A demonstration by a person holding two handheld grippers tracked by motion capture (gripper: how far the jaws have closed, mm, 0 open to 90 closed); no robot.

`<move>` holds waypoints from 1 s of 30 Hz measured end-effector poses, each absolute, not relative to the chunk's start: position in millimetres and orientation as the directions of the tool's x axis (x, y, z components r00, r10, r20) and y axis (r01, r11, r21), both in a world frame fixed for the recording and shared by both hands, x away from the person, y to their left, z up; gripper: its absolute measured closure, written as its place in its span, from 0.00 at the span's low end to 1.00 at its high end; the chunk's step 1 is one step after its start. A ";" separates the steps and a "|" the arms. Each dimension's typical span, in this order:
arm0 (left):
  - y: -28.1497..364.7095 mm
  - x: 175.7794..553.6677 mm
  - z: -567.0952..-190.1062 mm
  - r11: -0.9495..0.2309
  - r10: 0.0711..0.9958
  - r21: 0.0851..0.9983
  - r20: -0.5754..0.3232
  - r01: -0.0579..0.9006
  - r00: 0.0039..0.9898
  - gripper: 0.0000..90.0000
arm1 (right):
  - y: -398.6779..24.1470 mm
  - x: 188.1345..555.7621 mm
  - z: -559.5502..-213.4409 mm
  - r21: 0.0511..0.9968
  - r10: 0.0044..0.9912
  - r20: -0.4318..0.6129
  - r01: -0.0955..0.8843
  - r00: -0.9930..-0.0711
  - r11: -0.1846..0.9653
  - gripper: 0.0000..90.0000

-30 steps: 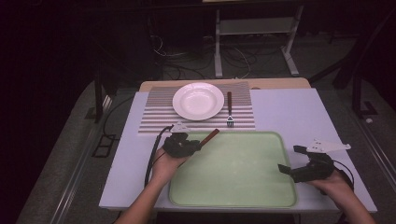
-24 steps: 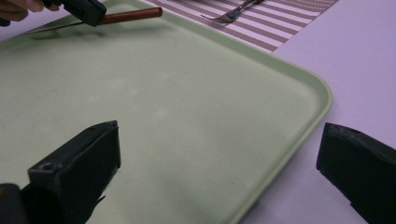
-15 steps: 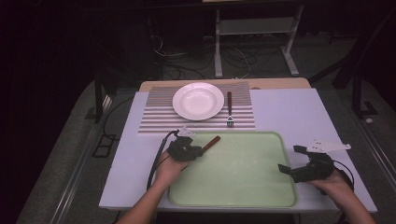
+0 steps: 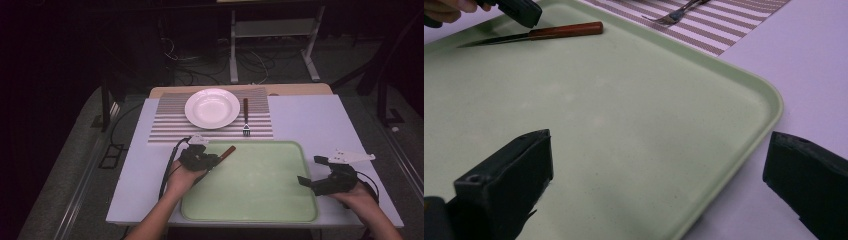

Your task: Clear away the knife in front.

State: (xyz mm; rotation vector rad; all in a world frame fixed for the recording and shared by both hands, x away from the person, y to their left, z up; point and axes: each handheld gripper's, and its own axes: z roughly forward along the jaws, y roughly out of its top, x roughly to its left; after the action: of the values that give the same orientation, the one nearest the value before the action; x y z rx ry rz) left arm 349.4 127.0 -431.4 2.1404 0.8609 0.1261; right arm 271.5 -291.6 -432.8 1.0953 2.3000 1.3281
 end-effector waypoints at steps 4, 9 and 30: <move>114.9 352.3 -430.5 -0.462 0.588 0.719 -0.190 0.519 0.786 0.99 | -291.9 271.5 -433.0 0.828 0.718 0.137 0.477 -0.682 0.294 0.00; 98.0 356.4 -432.6 -0.500 0.561 0.712 -0.166 0.492 0.811 0.99 | -292.4 271.3 -433.0 0.830 0.717 0.137 0.474 -0.683 0.293 0.00; 106.4 365.9 -445.2 -0.514 0.595 0.695 -0.134 0.503 0.793 0.99 | -288.0 269.7 -431.5 0.826 0.721 0.118 0.470 -0.683 0.311 0.00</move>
State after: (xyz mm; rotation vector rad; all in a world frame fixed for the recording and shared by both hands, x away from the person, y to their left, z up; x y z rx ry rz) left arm 365.9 106.4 -445.2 2.2178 0.8077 0.1555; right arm 269.7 -288.0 -431.5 1.0795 2.3066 1.3103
